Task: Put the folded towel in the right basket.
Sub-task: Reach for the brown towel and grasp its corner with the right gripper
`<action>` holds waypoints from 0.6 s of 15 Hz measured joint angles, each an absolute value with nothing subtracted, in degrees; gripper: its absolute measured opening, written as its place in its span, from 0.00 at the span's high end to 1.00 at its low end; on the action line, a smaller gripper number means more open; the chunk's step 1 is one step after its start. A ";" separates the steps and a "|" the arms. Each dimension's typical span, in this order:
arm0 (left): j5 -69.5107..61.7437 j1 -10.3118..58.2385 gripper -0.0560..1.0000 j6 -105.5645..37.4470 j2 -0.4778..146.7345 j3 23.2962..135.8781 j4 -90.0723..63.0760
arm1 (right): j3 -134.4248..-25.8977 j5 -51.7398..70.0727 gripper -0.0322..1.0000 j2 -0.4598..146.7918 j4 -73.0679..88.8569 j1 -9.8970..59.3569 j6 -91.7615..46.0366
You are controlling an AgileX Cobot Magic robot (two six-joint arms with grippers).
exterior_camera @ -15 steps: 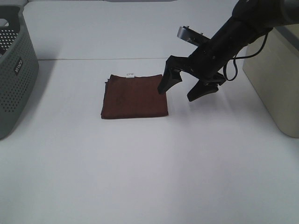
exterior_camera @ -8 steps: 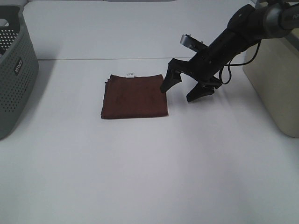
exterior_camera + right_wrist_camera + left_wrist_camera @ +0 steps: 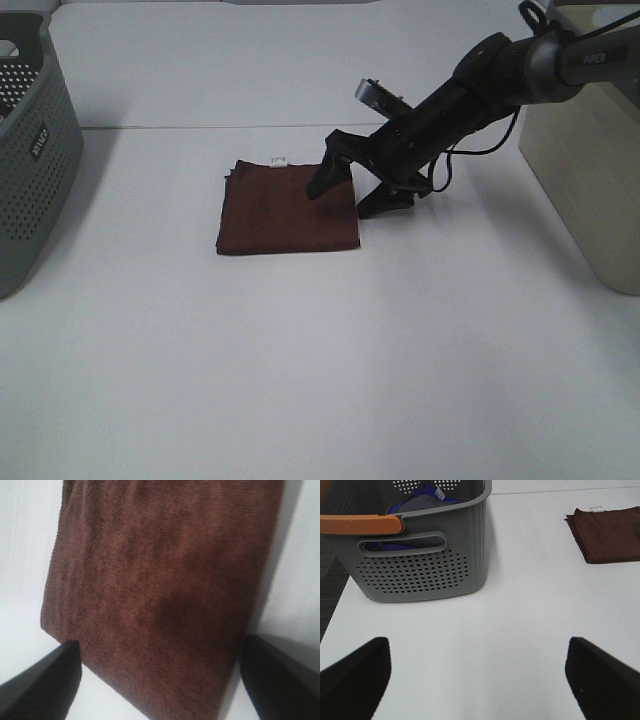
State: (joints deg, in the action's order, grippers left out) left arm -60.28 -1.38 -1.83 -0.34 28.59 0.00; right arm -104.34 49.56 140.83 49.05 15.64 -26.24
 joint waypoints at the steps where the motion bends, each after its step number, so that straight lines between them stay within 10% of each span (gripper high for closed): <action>1: -60.28 -1.38 0.11 -1.83 -0.34 28.59 0.00 | -105.02 49.45 0.21 141.58 49.33 17.02 -26.30; 6: -60.28 -1.38 0.11 -1.83 -0.34 28.59 0.00 | -107.77 47.44 0.89 143.98 46.87 20.63 -21.08; 9: -60.28 -1.38 0.11 -1.83 -0.34 28.59 0.00 | -110.29 47.84 0.93 143.98 44.00 20.63 -18.91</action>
